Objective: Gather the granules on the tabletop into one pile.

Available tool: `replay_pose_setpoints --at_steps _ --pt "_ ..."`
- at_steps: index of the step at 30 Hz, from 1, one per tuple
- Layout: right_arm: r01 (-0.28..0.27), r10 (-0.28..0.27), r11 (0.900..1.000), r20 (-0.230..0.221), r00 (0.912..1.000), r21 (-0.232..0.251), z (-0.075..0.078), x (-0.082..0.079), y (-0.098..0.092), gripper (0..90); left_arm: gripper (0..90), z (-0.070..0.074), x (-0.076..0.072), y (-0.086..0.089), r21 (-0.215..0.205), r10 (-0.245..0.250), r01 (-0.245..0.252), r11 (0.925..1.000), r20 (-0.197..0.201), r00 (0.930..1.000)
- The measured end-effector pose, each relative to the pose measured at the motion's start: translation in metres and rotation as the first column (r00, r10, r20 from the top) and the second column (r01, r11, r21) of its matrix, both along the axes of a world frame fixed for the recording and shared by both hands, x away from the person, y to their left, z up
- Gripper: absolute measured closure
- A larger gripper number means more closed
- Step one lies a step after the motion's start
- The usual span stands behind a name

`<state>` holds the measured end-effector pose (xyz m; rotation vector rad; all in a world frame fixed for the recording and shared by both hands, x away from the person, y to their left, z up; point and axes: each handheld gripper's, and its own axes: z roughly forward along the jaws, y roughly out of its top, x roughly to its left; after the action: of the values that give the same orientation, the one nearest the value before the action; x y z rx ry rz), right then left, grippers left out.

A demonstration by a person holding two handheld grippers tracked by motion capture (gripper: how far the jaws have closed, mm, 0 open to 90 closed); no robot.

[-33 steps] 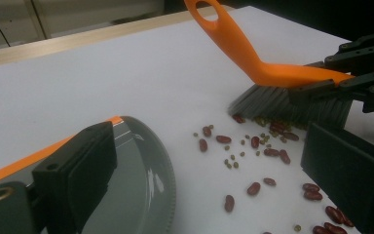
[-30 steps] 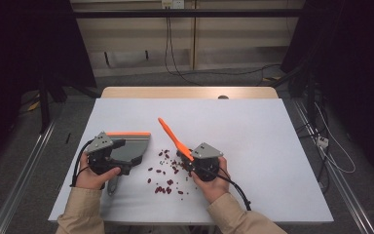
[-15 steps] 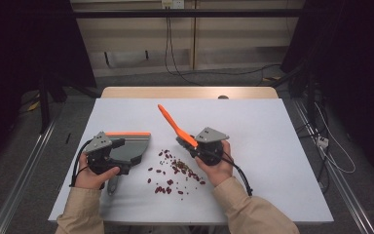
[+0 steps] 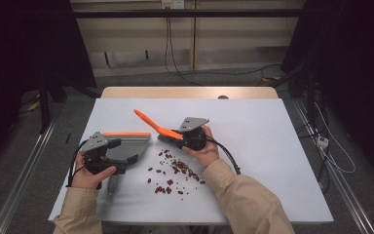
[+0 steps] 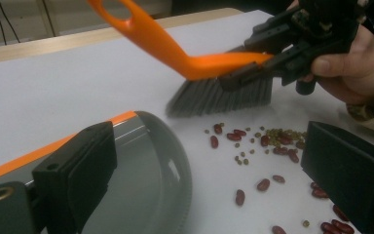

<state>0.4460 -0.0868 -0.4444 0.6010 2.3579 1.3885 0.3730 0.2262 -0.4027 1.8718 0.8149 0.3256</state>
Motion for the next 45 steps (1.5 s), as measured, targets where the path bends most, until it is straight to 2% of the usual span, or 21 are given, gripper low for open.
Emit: replay_pose_setpoints --at_steps 2,6,8,19,21,25,29,34,36,40,43,45 --pt "-0.042 0.042 0.999 -0.012 0.9991 0.015 -0.003 -0.001 0.001 71.3 6.1 -0.001 0.000 0.004 0.001 0.006 -0.006 1.0000 -0.002 1.0000" --pt "-0.089 0.089 0.995 -0.007 0.9960 -0.033 0.000 -0.012 0.004 71.1 6.1 -0.001 0.000 0.008 -0.006 0.022 -0.022 0.9997 -0.005 0.9997" --pt "-0.111 0.111 0.993 -0.016 0.9937 -0.033 0.001 -0.017 0.004 71.1 6.1 0.000 0.000 0.009 -0.008 0.021 -0.021 0.9998 0.000 0.9998" --pt "-0.173 0.171 0.984 -0.049 0.9840 -0.032 0.004 -0.043 -0.005 71.0 6.1 0.002 -0.005 0.010 -0.005 0.009 -0.009 1.0000 0.003 1.0000" --pt "-0.180 0.178 0.984 -0.058 0.9822 -0.019 0.004 -0.047 -0.007 71.1 6.1 0.002 -0.006 0.010 -0.001 0.011 -0.011 0.9999 0.002 0.9999" --pt "-0.153 0.152 0.988 -0.055 0.9869 -0.011 0.005 -0.052 -0.013 71.3 6.1 0.001 -0.007 0.011 0.003 0.014 -0.014 0.9999 0.001 0.9999" --pt "-0.106 0.106 0.994 -0.050 0.9931 0.012 0.005 -0.049 -0.020 71.4 6.1 0.001 -0.007 0.011 0.004 0.016 -0.016 0.9999 0.004 0.9999" --pt "-0.034 0.042 0.994 -0.071 0.9966 0.107 0.010 -0.042 -0.030 71.4 6.1 0.001 -0.007 0.011 0.006 0.015 -0.015 0.9999 0.003 0.9999" --pt "-0.010 0.021 0.992 -0.085 0.9961 0.128 0.014 -0.044 -0.032 71.4 6.1 0.000 -0.007 0.011 0.005 0.017 -0.017 0.9998 0.001 0.9998" --pt "0.010 0.017 0.982 -0.139 0.9901 0.190 0.024 -0.055 -0.033 71.4 6.1 0.000 -0.006 0.011 0.007 0.014 -0.014 0.9999 -0.003 0.9999" --pt "0.034 0.013 0.972 -0.193 0.9810 0.234 0.028 -0.066 -0.033 71.4 6.1 0.000 -0.007 0.012 0.006 0.016 -0.016 0.9999 -0.001 0.9999" --pt "0.058 0.009 0.963 -0.244 0.9699 0.264 0.027 -0.074 -0.033 71.4 6.1 0.000 -0.006 0.012 0.005 0.018 -0.018 0.9998 0.000 0.9998"
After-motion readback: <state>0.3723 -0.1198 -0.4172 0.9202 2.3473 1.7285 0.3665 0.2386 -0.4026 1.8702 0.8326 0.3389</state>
